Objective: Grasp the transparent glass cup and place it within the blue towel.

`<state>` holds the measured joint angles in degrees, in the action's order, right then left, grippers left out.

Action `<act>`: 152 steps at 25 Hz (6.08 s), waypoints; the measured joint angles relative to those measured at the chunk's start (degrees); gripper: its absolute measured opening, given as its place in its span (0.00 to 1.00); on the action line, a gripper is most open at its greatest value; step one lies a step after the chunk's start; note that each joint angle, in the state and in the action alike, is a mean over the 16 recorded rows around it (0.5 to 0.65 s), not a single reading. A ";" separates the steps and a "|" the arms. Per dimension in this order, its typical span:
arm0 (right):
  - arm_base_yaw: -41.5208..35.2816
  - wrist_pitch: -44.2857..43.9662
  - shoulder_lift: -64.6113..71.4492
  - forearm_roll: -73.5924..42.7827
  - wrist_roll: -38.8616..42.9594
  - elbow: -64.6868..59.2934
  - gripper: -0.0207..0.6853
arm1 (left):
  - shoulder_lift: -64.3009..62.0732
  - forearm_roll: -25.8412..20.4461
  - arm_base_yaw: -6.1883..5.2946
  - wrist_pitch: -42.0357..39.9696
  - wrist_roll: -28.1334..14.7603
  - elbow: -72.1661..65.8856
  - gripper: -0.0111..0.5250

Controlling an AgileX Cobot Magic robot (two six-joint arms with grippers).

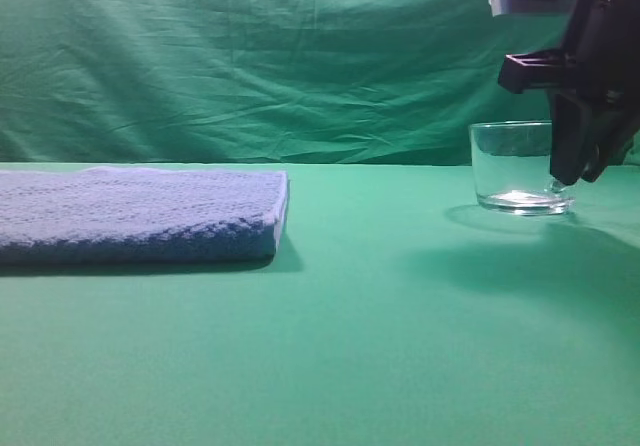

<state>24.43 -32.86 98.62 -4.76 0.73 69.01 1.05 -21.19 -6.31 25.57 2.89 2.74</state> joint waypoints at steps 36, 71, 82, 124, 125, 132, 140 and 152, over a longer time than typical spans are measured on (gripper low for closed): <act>30.97 6.98 35.48 1.53 -4.56 42.72 0.41 | 0.00 0.00 0.00 0.00 0.00 0.00 0.02; 28.54 -39.44 9.59 -8.86 5.00 53.95 0.12 | 0.00 0.00 0.00 0.00 0.00 0.00 0.02; 28.53 -38.12 -11.27 -8.36 5.68 28.88 0.12 | 0.00 0.00 0.00 0.00 0.00 0.00 0.02; 9.05 11.10 -64.32 -7.18 10.47 -38.92 0.12 | 0.00 0.00 0.00 0.00 0.00 0.00 0.02; 7.37 11.28 -66.84 -7.06 10.48 -40.49 0.12 | 0.00 0.00 0.00 0.00 0.00 0.00 0.02; -3.53 11.44 -84.18 -6.69 10.50 -51.29 0.12 | 0.00 0.00 0.00 0.00 0.00 0.00 0.02; -13.75 11.41 -96.48 -6.30 10.56 -61.48 0.12 | 0.00 0.00 0.00 0.00 0.00 0.00 0.02; -21.54 11.47 -99.10 -5.02 10.76 -69.64 0.12 | 0.00 0.00 0.00 0.00 0.00 0.00 0.02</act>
<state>2.89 -21.39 -0.48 -9.78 11.49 -0.63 1.05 -21.19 -6.31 25.57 2.89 2.74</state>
